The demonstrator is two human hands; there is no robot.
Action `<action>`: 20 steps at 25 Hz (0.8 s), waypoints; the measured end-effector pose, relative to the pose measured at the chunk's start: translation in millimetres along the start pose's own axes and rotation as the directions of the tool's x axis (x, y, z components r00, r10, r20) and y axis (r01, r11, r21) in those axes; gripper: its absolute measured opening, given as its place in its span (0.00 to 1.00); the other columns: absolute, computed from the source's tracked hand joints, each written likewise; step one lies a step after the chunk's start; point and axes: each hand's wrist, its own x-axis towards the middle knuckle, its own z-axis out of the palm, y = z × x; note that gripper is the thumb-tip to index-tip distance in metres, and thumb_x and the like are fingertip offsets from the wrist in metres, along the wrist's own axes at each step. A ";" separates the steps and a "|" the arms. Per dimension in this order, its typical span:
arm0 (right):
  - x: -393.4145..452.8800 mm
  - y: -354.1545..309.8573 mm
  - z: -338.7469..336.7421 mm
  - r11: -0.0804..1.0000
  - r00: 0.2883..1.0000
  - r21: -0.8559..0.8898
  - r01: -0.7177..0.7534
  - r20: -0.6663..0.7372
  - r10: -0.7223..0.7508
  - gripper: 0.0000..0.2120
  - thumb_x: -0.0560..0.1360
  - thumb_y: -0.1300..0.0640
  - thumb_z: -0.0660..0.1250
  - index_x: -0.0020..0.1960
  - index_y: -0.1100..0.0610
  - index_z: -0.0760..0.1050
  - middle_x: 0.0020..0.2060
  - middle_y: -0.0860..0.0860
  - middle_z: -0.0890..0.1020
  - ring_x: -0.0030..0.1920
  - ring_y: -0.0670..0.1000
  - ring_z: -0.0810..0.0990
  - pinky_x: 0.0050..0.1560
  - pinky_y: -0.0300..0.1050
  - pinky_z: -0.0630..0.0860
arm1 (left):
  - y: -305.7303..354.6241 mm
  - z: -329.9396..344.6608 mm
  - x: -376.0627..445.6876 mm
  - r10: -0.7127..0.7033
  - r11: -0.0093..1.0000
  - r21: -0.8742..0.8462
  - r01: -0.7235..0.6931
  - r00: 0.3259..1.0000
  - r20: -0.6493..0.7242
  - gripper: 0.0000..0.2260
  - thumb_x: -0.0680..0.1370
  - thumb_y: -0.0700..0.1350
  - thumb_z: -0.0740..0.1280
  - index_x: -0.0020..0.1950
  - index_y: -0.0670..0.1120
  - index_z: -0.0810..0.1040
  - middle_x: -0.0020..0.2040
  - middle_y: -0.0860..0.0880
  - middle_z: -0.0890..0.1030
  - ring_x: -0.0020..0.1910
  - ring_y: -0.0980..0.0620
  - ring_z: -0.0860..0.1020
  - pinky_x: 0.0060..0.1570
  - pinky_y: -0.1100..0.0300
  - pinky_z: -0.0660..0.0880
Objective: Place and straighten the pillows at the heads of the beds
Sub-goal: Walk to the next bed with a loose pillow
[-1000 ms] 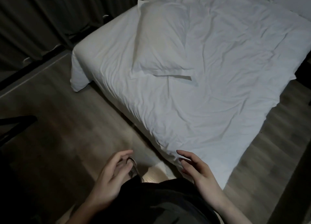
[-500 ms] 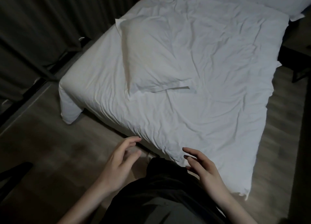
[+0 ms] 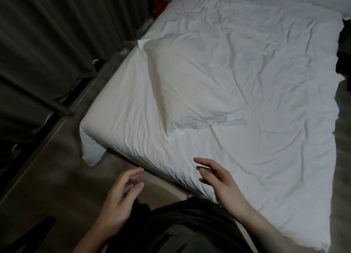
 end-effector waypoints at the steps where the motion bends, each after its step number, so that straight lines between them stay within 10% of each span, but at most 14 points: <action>1: 9.1 -2.2 14.2 1.000 1.000 0.006 -0.008 -0.021 0.008 0.21 0.74 0.37 0.66 0.65 0.36 0.81 0.60 0.42 0.85 0.67 0.41 0.80 0.72 0.59 0.75 | -5.3 -18.3 17.7 -0.004 1.000 -0.013 0.005 0.999 0.034 0.13 0.81 0.45 0.68 0.65 0.54 0.80 0.62 0.55 0.83 0.66 0.58 0.79 0.61 0.70 0.73; 11: 46.6 -14.2 222.5 0.981 0.943 0.171 -0.088 -0.304 0.137 0.22 0.78 0.37 0.71 0.71 0.39 0.77 0.61 0.42 0.85 0.64 0.46 0.83 0.74 0.58 0.74 | -24.4 -233.5 181.7 0.060 0.985 0.126 -0.119 0.915 0.399 0.14 0.80 0.50 0.69 0.65 0.59 0.78 0.65 0.63 0.79 0.67 0.64 0.75 0.58 0.74 0.72; 20: 110.4 -58.6 281.4 0.966 0.927 0.257 -0.028 -0.354 0.121 0.14 0.80 0.48 0.70 0.65 0.40 0.82 0.55 0.47 0.87 0.61 0.45 0.84 0.72 0.62 0.75 | -10.1 -292.1 238.1 0.149 0.969 0.124 -0.213 0.908 0.392 0.13 0.81 0.48 0.68 0.66 0.58 0.79 0.67 0.61 0.78 0.68 0.64 0.75 0.63 0.66 0.72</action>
